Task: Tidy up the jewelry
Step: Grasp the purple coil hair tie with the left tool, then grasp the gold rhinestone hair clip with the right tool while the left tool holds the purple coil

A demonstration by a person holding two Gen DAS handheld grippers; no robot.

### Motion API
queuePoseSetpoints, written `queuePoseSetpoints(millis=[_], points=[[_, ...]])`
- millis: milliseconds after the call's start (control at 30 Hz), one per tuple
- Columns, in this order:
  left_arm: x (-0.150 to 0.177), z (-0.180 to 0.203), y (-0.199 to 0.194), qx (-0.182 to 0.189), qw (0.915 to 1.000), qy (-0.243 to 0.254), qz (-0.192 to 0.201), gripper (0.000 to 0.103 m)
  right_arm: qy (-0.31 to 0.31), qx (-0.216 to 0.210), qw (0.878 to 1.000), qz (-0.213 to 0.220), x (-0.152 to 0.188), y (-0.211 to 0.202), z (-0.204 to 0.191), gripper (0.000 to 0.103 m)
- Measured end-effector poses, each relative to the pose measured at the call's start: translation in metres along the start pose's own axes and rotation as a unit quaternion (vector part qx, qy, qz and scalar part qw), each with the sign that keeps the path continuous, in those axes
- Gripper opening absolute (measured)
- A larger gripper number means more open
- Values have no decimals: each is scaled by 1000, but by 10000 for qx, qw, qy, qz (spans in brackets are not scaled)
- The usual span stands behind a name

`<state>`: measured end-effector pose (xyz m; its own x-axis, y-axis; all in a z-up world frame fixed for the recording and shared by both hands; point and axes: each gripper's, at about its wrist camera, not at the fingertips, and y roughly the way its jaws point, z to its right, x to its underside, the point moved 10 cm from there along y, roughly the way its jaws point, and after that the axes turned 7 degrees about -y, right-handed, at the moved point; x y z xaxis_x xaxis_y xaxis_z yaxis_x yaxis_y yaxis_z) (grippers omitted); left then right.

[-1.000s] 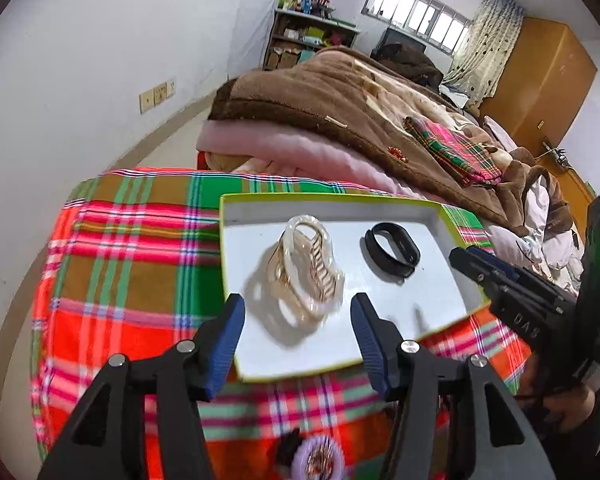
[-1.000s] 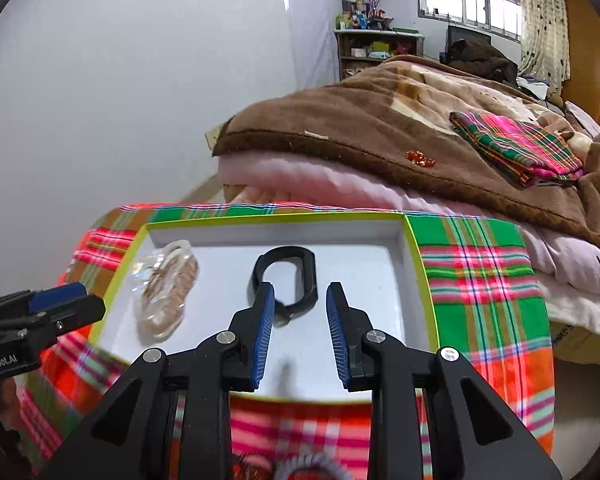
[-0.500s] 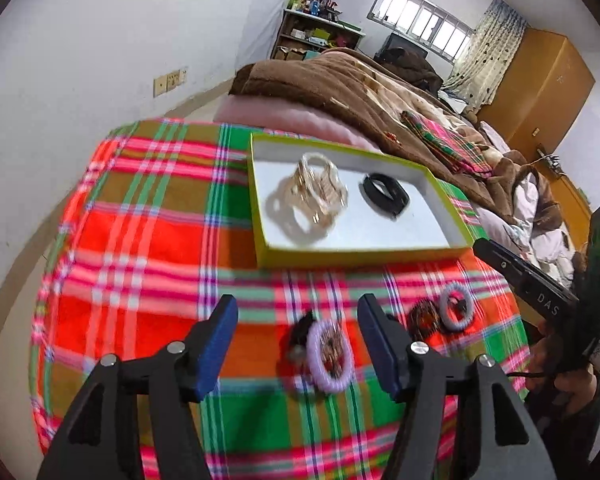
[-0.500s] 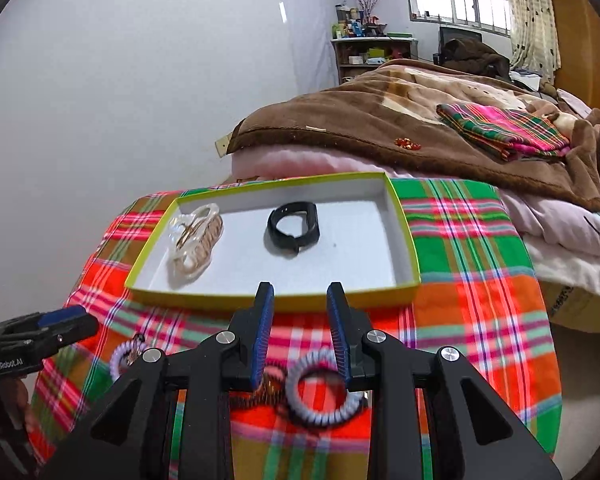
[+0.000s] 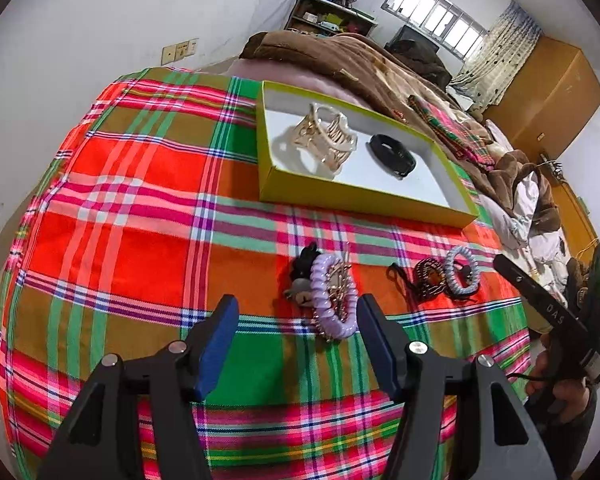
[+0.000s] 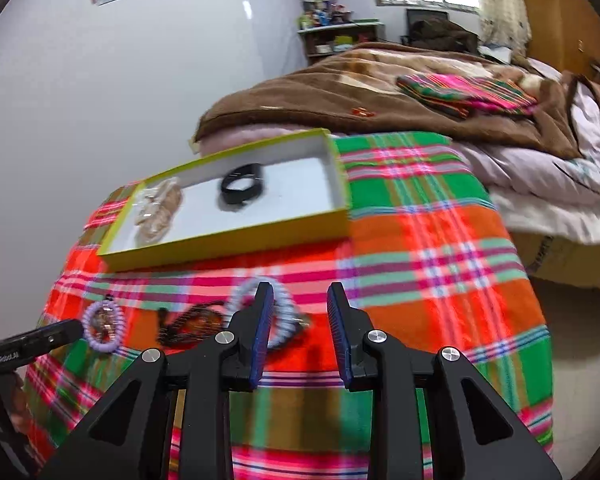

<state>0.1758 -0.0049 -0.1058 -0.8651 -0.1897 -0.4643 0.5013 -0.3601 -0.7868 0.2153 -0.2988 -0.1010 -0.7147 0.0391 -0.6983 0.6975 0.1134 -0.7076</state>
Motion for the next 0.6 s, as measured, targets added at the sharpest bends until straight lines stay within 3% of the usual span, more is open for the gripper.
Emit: queuePoseSetpoints(millis=[333, 500, 600], points=[[6, 5, 6, -89, 9999, 78, -70, 43, 76, -109, 9999, -102, 4, 10, 7, 29], [7, 12, 7, -207, 9993, 291, -55, 18, 65, -187, 9998, -95, 5, 11, 4, 29], [7, 16, 5, -328, 9984, 464, 6, 11, 68, -228, 9997, -75, 5, 10, 3, 29]])
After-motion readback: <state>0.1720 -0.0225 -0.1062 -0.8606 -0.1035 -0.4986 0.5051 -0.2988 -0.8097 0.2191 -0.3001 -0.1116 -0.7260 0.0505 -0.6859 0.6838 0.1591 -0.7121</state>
